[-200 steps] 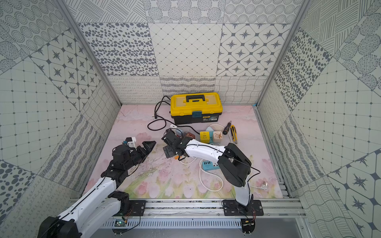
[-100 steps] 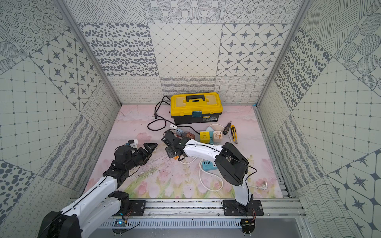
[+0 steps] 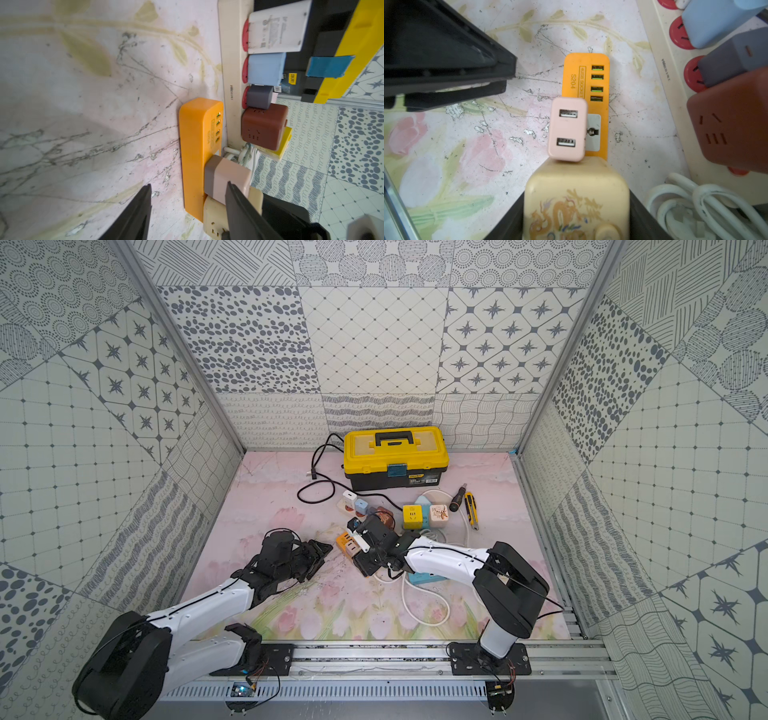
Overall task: Pull the plug off the socket
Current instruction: Move the socket to the center of the board, then remove the plug from the socket.
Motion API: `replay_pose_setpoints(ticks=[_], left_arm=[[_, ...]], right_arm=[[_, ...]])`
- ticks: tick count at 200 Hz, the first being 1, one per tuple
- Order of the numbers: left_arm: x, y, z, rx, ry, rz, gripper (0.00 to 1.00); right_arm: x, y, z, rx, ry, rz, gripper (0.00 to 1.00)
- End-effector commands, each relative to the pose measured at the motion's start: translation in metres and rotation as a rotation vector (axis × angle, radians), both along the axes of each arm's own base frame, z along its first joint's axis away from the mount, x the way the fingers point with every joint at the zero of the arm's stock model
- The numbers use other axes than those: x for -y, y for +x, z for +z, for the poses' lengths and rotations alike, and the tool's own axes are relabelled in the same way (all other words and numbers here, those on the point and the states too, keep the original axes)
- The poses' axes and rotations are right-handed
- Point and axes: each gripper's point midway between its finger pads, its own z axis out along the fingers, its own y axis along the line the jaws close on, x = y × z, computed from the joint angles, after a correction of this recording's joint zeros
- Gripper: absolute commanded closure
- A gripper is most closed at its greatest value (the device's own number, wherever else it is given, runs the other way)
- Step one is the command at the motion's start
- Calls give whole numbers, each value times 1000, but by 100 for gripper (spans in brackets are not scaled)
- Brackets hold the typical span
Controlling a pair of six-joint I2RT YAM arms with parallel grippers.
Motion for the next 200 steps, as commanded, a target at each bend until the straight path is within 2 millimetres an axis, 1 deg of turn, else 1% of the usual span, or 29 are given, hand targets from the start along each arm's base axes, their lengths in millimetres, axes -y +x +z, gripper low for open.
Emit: replay_pose_setpoints(ticks=[1,18,29,63,87,101,120,126,135,150,159,188,193,200], left_arm=[[16,9,-2,-3,-73,25,39],[23,17,4,43,-86,2,38],[24,20,3,47,-79,2,38],[20,31,-13,-2,-33,43,39],[27,39,-21,-22,-51,41,41],[31,40,-29,-47,-57,34,44],[27,33,-44,-109,-41,53,44],[24,30,-49,-131,-28,61,46],[18,24,-56,-168,-3,79,49],[7,11,-69,-232,48,113,49],[0,3,-76,-268,73,137,56],[-16,-13,-89,-332,132,183,56],[-18,-15,-90,-339,143,190,60],[-21,-18,-92,-353,157,200,60]], right_arm=[[-5,-4,2,-6,36,40,50],[-6,-4,1,-12,36,39,50],[-6,-4,-1,-18,31,41,50],[-8,-5,1,-23,39,44,50],[-10,-6,0,-31,44,48,50],[-10,-7,-1,-35,42,50,50],[-9,-6,-1,-37,30,44,50],[-9,-6,-2,-39,24,41,50],[-9,-4,-1,-36,14,33,51],[-10,-3,-1,-32,-16,21,51],[-13,-3,0,-32,-26,10,51],[-17,4,4,-84,-21,-49,51],[-17,5,6,-107,-4,-57,51],[-15,7,7,-141,27,-73,51]])
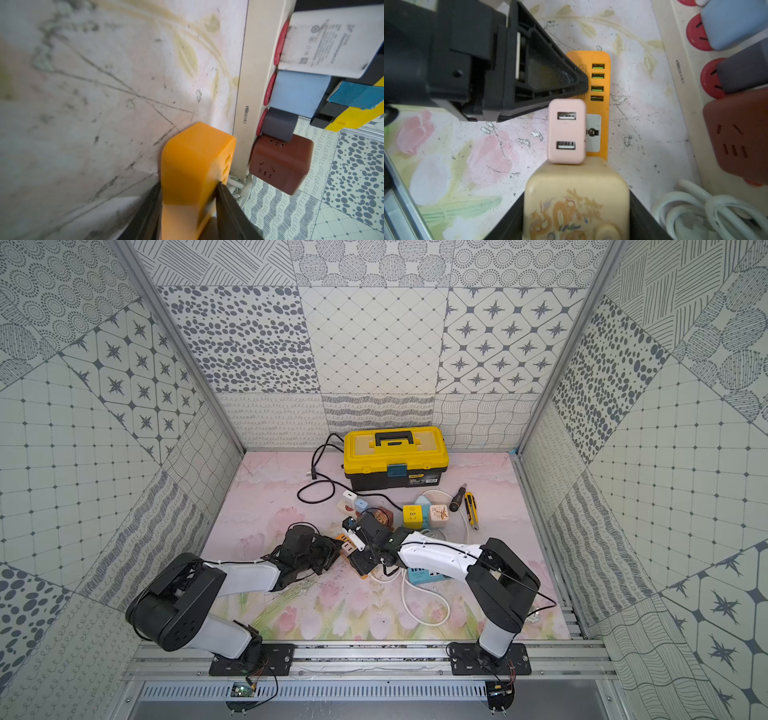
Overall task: Pull the plug off the socket
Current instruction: Remove the plug from the socket.
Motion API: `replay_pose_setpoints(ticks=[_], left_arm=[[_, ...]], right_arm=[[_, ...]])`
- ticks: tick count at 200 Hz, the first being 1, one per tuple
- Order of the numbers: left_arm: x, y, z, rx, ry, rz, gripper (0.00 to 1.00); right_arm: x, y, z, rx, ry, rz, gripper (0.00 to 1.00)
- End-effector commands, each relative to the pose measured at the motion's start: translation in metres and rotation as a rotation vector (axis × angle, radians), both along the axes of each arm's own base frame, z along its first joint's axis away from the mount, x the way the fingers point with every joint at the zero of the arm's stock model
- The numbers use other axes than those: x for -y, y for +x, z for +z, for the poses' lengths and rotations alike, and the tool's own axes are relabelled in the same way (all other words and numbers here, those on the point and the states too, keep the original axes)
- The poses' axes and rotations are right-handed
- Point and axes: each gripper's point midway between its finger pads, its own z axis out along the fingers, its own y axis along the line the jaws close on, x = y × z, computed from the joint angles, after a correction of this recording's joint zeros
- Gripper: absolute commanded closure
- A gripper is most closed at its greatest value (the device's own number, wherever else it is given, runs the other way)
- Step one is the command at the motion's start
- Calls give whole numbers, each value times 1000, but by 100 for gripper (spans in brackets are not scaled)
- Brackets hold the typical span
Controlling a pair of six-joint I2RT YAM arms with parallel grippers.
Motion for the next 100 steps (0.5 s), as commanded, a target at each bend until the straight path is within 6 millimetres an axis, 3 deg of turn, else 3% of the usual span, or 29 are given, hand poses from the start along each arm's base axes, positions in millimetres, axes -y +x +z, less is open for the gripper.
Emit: replay_pose_setpoints(ticks=[1,32,67,100], left_arm=[[-45,-56,-60,-302,204,103,60],[-49,-58,-63,-321,226,112,60],[-52,-62,-68,-358,249,116,60],[-55,-64,-69,-388,284,108,61]], right_arm=[[-3,7,6,-79,62,-63,51],[11,9,6,-110,114,-89,52],[-7,-14,8,14,32,-3,52],[-13,-5,11,123,-115,-60,52]])
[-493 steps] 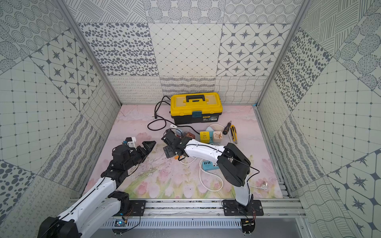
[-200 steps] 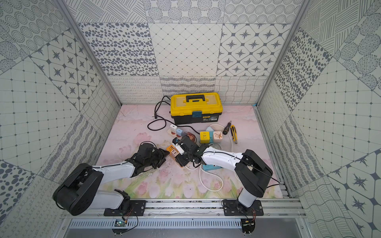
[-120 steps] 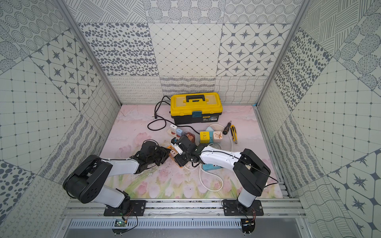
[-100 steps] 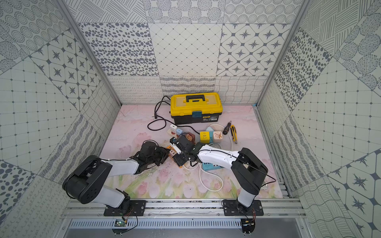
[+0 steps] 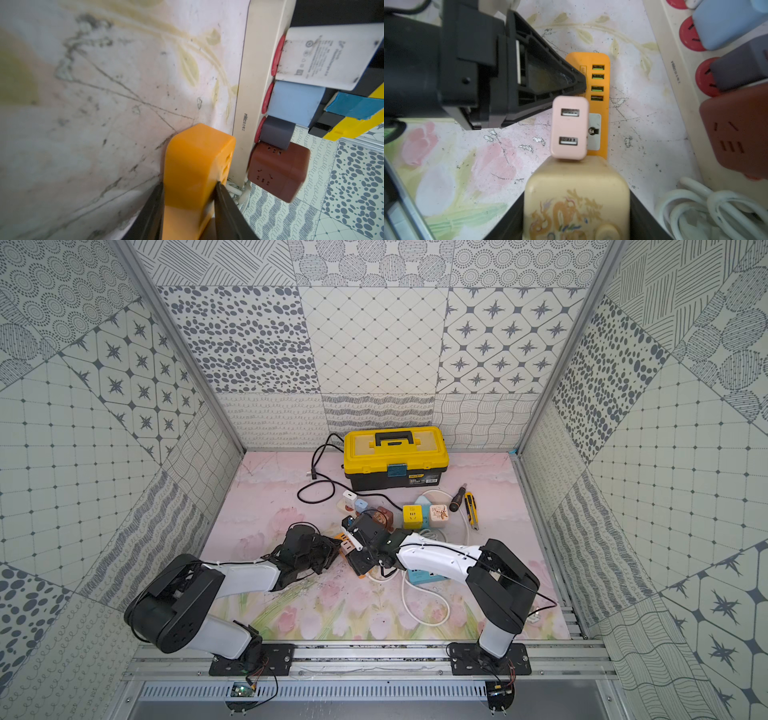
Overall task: Pull the plug off the socket
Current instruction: Remove the plug from the socket.
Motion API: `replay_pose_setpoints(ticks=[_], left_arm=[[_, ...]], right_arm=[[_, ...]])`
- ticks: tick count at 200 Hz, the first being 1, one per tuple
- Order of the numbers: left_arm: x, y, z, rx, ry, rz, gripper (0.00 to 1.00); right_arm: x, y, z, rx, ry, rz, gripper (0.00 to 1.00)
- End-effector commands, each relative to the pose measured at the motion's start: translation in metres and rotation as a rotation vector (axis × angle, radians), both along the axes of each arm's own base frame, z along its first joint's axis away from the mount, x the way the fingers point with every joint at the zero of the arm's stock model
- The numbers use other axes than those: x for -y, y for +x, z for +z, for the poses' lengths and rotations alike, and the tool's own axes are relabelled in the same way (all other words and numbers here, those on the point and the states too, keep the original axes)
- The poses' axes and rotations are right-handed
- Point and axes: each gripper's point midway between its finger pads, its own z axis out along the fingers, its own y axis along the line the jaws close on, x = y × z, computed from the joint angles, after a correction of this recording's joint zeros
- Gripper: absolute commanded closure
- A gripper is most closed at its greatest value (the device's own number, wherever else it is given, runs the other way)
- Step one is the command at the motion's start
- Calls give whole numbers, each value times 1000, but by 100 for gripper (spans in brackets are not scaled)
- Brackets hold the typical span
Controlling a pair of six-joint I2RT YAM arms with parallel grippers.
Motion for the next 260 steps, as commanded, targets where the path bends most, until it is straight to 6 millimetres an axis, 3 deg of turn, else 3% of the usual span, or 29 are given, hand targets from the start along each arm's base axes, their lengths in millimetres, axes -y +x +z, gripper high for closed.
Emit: replay_pose_setpoints(ticks=[1,19,48,78,110,140,175,202,239,260], left_arm=[[-53,-68,-69,-381,269,78,61],[-55,-71,-70,-400,279,74,61],[-54,-77,-70,-424,277,64,62],[-55,-80,-70,-447,290,58,62],[-59,-86,-74,-472,303,62,62],[-59,-86,-76,-476,306,65,62],[-60,-90,-81,-484,298,68,62],[-62,-92,-81,-476,301,72,62],[-61,-90,-77,-465,295,75,62],[-60,-86,-72,-436,298,59,62]], right_arm=[[-7,2,7,59,-83,-29,52],[-2,9,2,26,-95,-50,52],[7,7,2,-58,40,-57,52],[7,-6,14,-7,69,-19,52],[-6,-16,24,86,1,4,53],[-12,-5,33,107,-53,1,52],[7,3,48,9,88,-24,52],[18,-8,48,16,122,-2,53],[1,-29,54,141,46,71,52],[5,-25,63,165,-7,56,52]])
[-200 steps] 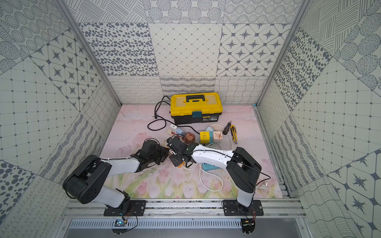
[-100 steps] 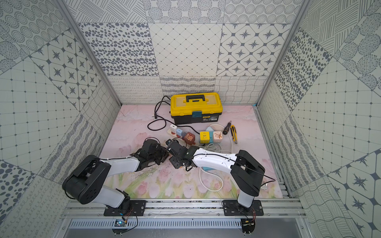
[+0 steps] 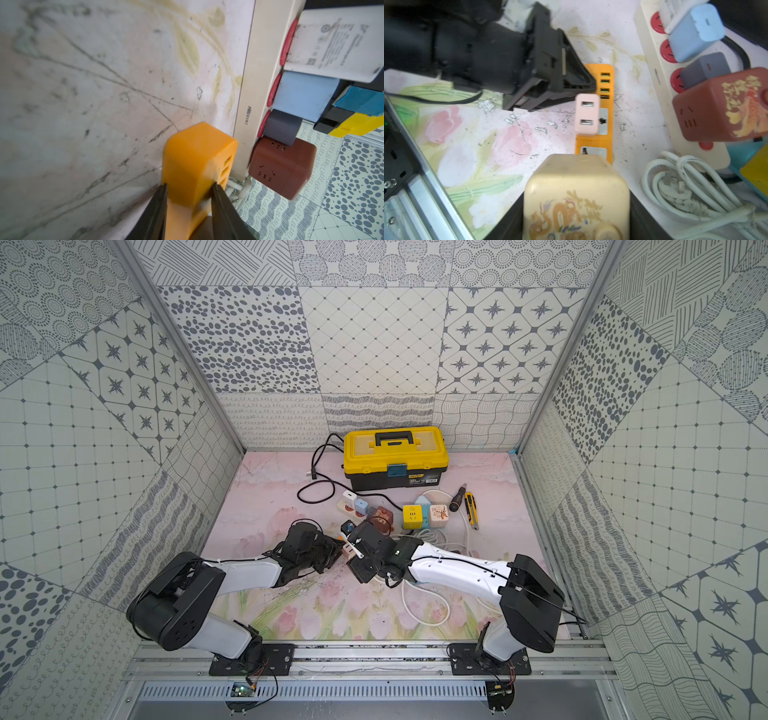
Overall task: Pull the plug off the socket
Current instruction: Remove the plug from the socket.
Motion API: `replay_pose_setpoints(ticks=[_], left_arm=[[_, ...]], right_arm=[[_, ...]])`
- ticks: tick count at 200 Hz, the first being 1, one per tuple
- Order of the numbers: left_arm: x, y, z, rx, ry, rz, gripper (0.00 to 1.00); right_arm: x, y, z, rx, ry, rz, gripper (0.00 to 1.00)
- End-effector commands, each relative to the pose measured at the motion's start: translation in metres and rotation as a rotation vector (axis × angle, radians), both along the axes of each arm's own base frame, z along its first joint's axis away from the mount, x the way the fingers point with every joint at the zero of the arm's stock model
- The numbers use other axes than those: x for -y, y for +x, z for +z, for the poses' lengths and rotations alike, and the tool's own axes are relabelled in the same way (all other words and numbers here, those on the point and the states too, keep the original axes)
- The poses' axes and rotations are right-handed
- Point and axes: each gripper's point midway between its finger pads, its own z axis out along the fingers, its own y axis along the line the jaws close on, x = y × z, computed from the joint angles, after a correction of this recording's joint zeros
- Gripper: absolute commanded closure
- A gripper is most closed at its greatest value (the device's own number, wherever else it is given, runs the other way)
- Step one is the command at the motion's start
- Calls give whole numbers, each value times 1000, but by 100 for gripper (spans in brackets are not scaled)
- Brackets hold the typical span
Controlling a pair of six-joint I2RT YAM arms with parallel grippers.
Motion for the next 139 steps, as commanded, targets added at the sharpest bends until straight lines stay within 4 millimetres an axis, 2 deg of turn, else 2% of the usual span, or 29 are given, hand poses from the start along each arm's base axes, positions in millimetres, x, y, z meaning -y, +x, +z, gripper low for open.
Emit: replay_pose_setpoints(ticks=[1,19,34,48,59,69,85,108,139], left_arm=[[-66,-83,-71,-392,317,76,62],[-62,-74,-56,-320,305,51,60],[-56,-61,-34,-209,283,11,58],[-50,-48,-5,-74,271,-48,46],[-45,-39,20,47,287,-107,32],[-45,-33,44,166,310,-145,27],[-52,-30,78,320,377,-174,20],[-73,-35,118,494,502,-160,18],[-106,-57,163,707,604,-46,17]], right_arm=[[-1,11,22,89,-22,-19,52],[9,12,38,92,25,-24,52],[14,7,56,82,129,-7,52],[15,1,73,43,277,12,52],[12,-4,85,-3,417,34,52],[9,-7,95,-49,538,57,52],[2,-8,106,-130,692,78,52],[-12,-3,119,-240,867,93,52],[-33,24,122,-342,974,44,51]])
